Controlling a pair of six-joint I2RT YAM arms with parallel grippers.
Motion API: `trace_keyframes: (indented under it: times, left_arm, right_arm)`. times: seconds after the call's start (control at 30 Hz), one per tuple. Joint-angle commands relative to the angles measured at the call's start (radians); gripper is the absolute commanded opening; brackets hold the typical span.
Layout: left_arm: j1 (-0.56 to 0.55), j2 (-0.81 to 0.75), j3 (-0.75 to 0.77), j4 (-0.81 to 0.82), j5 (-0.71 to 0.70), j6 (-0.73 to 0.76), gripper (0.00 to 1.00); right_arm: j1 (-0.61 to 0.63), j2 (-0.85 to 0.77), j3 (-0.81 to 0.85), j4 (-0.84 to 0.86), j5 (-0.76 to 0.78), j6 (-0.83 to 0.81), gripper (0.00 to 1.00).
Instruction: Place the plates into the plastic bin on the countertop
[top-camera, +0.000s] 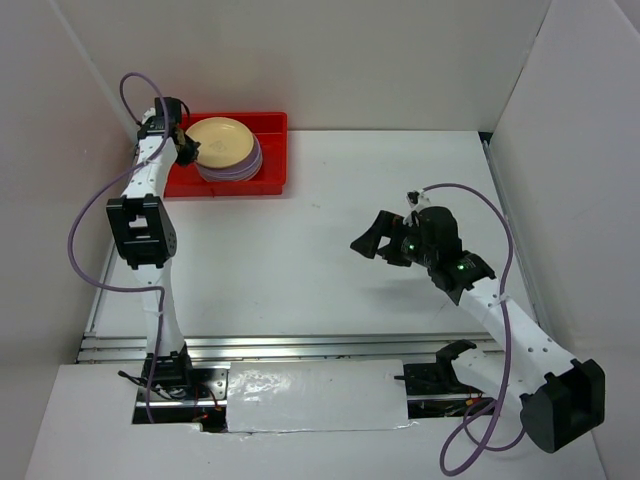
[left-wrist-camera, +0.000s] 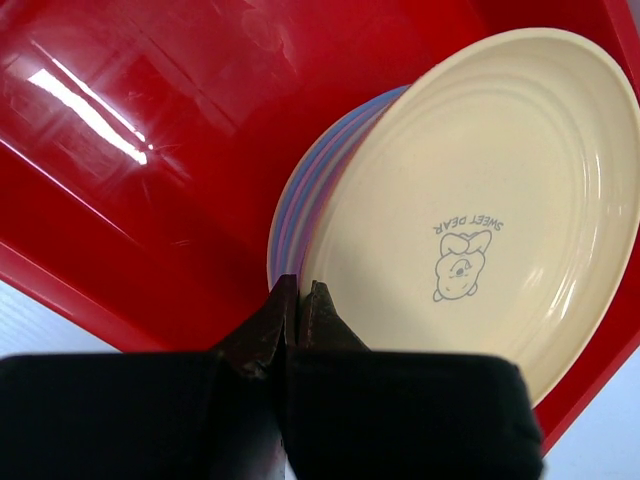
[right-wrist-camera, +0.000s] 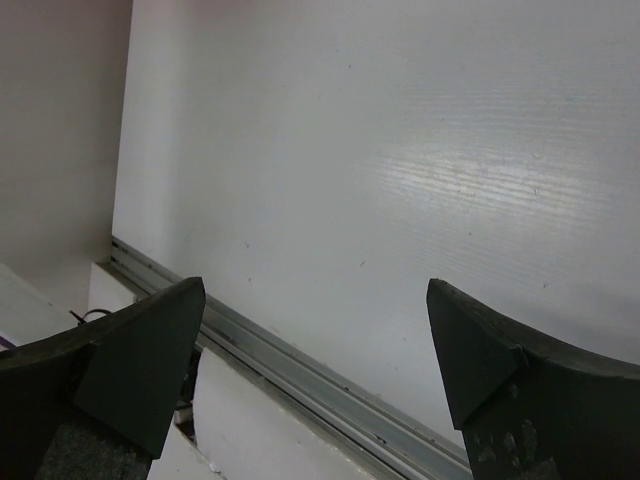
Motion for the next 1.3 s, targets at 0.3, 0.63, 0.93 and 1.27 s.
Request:
trace_keyframes:
  times: [0.3,0.63,0.93,1.27]
  left_arm:
    - [-0.007,-0.153,-0.019,0.059,0.052,0.032,0.99]
    - [0.03,-0.351,-0.106,-0.069,0.137,0.093,0.99]
    - [-0.2,-1.014,-0.666,-0.157,-0.033,0.358,0.99]
    - [-0.265,-1.653,-1.094,-0.185,-0.053,0.423,0.99]
  right_arm:
    - [0.038,-0.047,0.069,-0.036,0.052,0.0,1.0]
    - [0.107,-0.08,0.167,-0.188,0.268,-0.041,1.0]
    - [0.27,-0.103,0.696,-0.666,0.83,-0.147,1.0]
    - [0.377,-0.301,0.732,-0.883,0.899,-0.104,1.0]
